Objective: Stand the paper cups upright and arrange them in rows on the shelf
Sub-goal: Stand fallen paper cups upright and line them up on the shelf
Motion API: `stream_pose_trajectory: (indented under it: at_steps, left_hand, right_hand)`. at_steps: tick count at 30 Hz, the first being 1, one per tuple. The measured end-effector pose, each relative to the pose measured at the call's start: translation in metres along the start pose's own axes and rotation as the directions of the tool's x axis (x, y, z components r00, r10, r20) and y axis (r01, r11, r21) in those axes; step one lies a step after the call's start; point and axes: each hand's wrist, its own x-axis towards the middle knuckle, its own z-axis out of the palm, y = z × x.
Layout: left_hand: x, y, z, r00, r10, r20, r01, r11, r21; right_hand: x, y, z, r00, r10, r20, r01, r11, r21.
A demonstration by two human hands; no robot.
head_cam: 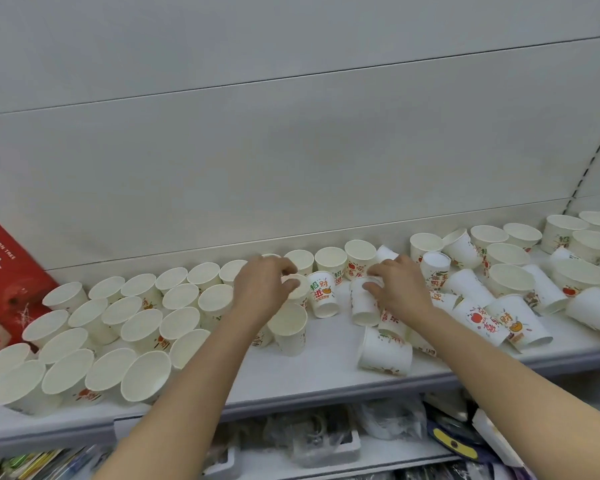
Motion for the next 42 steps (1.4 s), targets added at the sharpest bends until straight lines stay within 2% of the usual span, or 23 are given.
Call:
stream_pose_trajectory:
  at_steps: [3, 5, 8, 11, 16, 20, 22, 24, 26, 27, 31, 33, 35, 38, 42]
  left_hand:
    - [0.046, 0.028, 0.024, 0.97, 0.069, 0.232, -0.117, 0.973, 0.199]
    - [0.065, 0.036, 0.045, 0.93, 0.023, 0.368, -0.153, 0.932, 0.33]
    - [0.077, 0.039, 0.064, 0.896, -0.066, 0.44, -0.135, 0.902, 0.41]
    - [0.078, 0.043, 0.067, 0.92, -0.059, 0.387, -0.096, 0.924, 0.37]
    - [0.066, 0.055, 0.06, 0.959, -0.107, 0.261, 0.072, 0.988, 0.14]
    - [0.039, 0.059, 0.058, 0.969, -0.152, 0.197, 0.112, 0.973, 0.201]
    - [0.024, 0.062, 0.056, 0.972, -0.174, 0.159, 0.146, 0.974, 0.173]
    - [0.007, 0.071, 0.052, 0.985, -0.162, 0.053, 0.156, 0.981, 0.112]
    - [-0.016, 0.084, 0.048, 0.974, -0.204, -0.094, 0.205, 0.979, 0.006]
    - [-0.028, 0.091, 0.048, 0.964, -0.243, -0.111, 0.24, 0.97, -0.039]
    - [-0.068, 0.105, 0.06, 0.933, -0.338, 0.126, 0.353, 0.927, -0.125]
    - [-0.072, 0.103, 0.066, 0.921, -0.333, 0.203, 0.371, 0.908, -0.194]
    - [-0.073, 0.099, 0.063, 0.921, -0.298, 0.251, 0.371, 0.867, -0.333]
    - [-0.083, 0.091, 0.041, 0.944, -0.269, 0.191, 0.327, 0.842, -0.428]
    - [-0.111, 0.054, -0.003, 0.948, -0.318, 0.028, 0.31, 0.895, -0.319]
  right_hand:
    - [0.011, 0.01, -0.006, 0.986, -0.006, 0.167, 0.017, 0.998, -0.067]
    - [0.017, 0.018, -0.005, 0.97, -0.017, 0.243, 0.032, 0.998, -0.06]
    - [0.023, 0.028, -0.002, 0.945, -0.027, 0.327, 0.042, 0.998, -0.036]
    - [0.025, 0.031, 0.002, 0.934, -0.038, 0.354, 0.027, 0.999, 0.036]
    - [0.025, 0.032, 0.009, 0.934, -0.059, 0.351, 0.01, 0.99, 0.141]
    - [0.026, 0.026, 0.01, 0.945, -0.046, 0.324, -0.066, 0.943, 0.327]
    - [0.025, 0.022, 0.007, 0.959, -0.048, 0.281, -0.08, 0.901, 0.426]
    - [0.024, 0.018, 0.005, 0.975, -0.079, 0.206, -0.026, 0.887, 0.461]
    - [0.023, 0.015, 0.004, 0.981, -0.135, 0.142, 0.064, 0.907, 0.417]
    - [0.023, 0.013, 0.005, 0.98, -0.165, 0.115, 0.11, 0.92, 0.377]
    - [0.018, 0.009, 0.009, 0.968, -0.244, 0.056, 0.226, 0.949, 0.22]
    - [0.016, 0.008, 0.009, 0.965, -0.255, 0.063, 0.24, 0.953, 0.185]
    - [0.014, 0.006, 0.006, 0.964, -0.262, 0.041, 0.251, 0.951, 0.182]
    - [0.008, 0.006, -0.004, 0.975, -0.217, -0.043, 0.221, 0.937, 0.27]
    - [-0.008, 0.009, -0.017, 0.979, -0.158, -0.131, 0.198, 0.896, 0.398]
